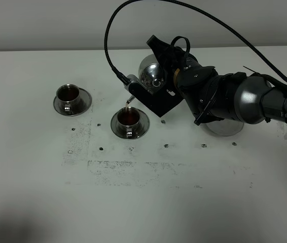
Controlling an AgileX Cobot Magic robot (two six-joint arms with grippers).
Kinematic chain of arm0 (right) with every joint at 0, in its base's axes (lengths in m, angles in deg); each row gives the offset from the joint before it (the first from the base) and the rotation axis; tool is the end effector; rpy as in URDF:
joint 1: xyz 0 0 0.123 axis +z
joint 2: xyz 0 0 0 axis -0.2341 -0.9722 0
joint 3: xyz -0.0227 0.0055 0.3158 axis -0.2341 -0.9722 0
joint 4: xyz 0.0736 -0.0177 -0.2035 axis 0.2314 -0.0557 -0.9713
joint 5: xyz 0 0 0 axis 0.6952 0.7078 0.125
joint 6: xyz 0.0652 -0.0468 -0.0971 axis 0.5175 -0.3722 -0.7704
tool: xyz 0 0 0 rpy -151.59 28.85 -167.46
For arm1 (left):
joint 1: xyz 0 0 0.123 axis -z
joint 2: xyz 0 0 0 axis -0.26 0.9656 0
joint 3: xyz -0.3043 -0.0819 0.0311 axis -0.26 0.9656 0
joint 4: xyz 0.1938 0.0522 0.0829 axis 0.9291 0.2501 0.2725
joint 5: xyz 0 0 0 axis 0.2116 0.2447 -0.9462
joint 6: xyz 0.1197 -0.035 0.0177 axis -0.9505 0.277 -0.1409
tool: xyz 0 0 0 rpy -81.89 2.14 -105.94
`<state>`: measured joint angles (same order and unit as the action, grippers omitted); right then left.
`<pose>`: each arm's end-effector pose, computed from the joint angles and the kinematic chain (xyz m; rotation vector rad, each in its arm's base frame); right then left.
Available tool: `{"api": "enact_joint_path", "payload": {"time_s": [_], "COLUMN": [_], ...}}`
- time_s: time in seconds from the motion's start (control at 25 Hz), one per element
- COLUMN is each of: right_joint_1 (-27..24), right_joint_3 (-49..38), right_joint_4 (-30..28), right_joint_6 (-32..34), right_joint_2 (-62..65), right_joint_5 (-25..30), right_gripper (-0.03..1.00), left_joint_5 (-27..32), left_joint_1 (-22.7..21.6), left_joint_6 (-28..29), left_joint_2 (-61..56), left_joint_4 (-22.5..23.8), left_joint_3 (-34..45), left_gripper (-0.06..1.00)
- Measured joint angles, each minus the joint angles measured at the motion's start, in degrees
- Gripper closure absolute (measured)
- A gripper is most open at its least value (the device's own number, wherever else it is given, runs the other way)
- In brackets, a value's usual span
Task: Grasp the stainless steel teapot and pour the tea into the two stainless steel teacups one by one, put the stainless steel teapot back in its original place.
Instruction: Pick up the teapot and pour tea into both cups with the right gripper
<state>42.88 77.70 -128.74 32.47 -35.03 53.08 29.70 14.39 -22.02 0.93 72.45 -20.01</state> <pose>0.4224 0.1750 0.2396 -2.1577 0.9623 -1.3198 -0.0395 -0.0141 0.2478 0.1210 2.0215 -0.0625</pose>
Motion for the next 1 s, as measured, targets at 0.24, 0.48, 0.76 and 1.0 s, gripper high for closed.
{"api": "enact_joint_path", "payload": {"time_s": [0.24,0.48,0.76,1.0], "right_joint_1": [0.0,0.0,0.0,-0.3], "right_joint_3": [0.0,0.0,0.0,0.7], "right_joint_4": [0.0,0.1,7.6,15.0], "right_joint_6": [0.2,0.2,0.2,0.1], "right_joint_2": [0.0,0.0,0.2,1.8], "right_joint_5": [0.0,0.0,-3.0,-3.5], "right_gripper": [0.79,0.79,0.79,0.79], "left_joint_5": [0.0,0.0,0.0,0.0], "left_joint_1": [0.0,0.0,0.0,0.0], "left_joint_6": [0.0,0.0,0.0,0.0], "left_joint_2": [0.0,0.0,0.0,0.0], "left_joint_4": [0.0,0.0,0.0,0.0], "left_joint_3": [0.0,0.0,0.0,0.0], "left_gripper": [0.25,0.25,0.25,0.25]}}
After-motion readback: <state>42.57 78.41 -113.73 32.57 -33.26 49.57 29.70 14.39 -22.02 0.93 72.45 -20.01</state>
